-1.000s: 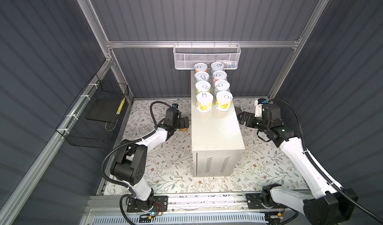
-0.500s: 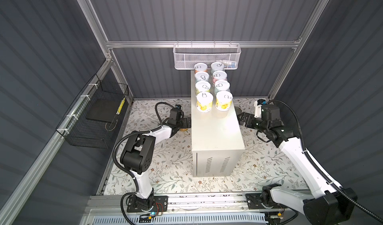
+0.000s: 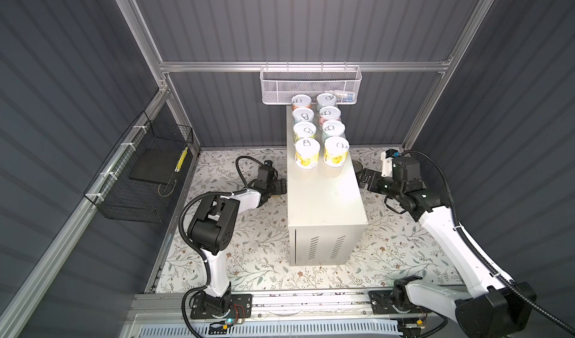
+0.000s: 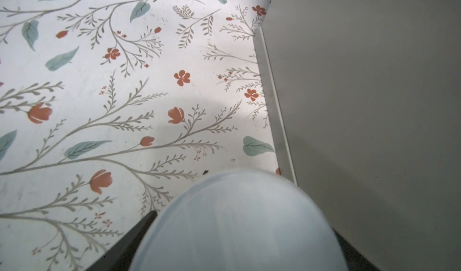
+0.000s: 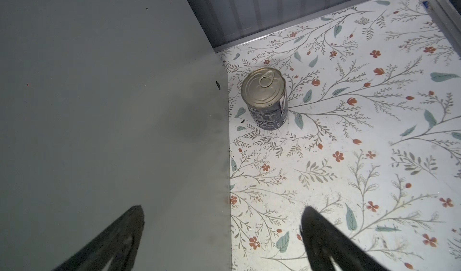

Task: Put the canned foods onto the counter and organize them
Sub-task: 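Close the left gripper on the white-lidded yellow can on the floor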

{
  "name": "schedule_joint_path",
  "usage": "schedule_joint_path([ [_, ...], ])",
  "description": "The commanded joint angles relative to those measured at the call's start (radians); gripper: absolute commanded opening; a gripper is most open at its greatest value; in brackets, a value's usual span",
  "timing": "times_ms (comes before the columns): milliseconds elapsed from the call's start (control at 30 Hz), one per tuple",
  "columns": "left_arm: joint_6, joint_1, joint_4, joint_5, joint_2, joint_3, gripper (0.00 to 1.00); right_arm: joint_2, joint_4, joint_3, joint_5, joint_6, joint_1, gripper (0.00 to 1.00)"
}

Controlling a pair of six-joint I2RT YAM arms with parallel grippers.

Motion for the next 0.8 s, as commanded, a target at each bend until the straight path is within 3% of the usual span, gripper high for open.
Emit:
schedule_joint_path([
  [0, 0.000, -0.003, 0.037, -0.028, 0.019, -0.002, 0.84, 0.008, 0.012, 0.016, -0.012, 0.006, -0.003, 0.99],
  [133, 0.003, -0.002, 0.026, -0.035, 0.023, 0.000, 0.82, 0.015, 0.016, 0.016, -0.014, 0.004, -0.003, 0.99],
  [300, 0.006, -0.005, 0.028, -0.051, 0.027, -0.017, 0.95, 0.022, 0.024, 0.013, -0.022, 0.004, -0.003, 0.99],
  [467, 0.009, -0.005, 0.040, -0.061, 0.033, -0.030, 0.94, 0.031, 0.027, 0.011, -0.036, 0.002, -0.003, 0.99],
  [667, 0.006, -0.005, 0.057, -0.060, 0.044, -0.037, 0.87, 0.042, 0.030, 0.010, -0.040, 0.000, -0.003, 0.99],
  [767, 0.005, -0.004, 0.052, -0.060, 0.051, -0.036, 0.76, 0.044, 0.033, 0.009, -0.037, -0.002, -0.003, 0.99],
])
